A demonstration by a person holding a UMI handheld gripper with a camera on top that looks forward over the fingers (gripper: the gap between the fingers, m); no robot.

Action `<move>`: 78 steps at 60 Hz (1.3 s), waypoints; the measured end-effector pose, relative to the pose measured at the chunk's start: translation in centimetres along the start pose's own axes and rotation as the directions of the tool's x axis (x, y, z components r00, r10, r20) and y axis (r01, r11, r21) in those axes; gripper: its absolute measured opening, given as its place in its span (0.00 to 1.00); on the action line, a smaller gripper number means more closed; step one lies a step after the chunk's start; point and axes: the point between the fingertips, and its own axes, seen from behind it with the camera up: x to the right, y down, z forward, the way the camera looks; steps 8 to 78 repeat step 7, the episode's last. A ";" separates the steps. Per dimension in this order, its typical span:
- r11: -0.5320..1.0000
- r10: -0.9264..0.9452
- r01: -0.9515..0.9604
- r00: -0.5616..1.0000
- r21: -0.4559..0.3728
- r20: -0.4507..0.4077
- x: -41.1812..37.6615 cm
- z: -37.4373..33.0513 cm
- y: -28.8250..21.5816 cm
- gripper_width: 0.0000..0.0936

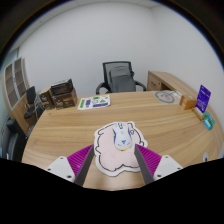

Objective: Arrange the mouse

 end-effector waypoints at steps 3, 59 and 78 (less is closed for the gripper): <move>1.000 0.023 -0.023 1.000 0.007 -0.008 -0.7 -2.6 0.7 0.89; 0.999 0.038 -0.038 0.999 0.011 -0.028 -1.3 -5.7 2.0 0.89; 0.999 0.038 -0.038 0.999 0.011 -0.028 -1.3 -5.7 2.0 0.89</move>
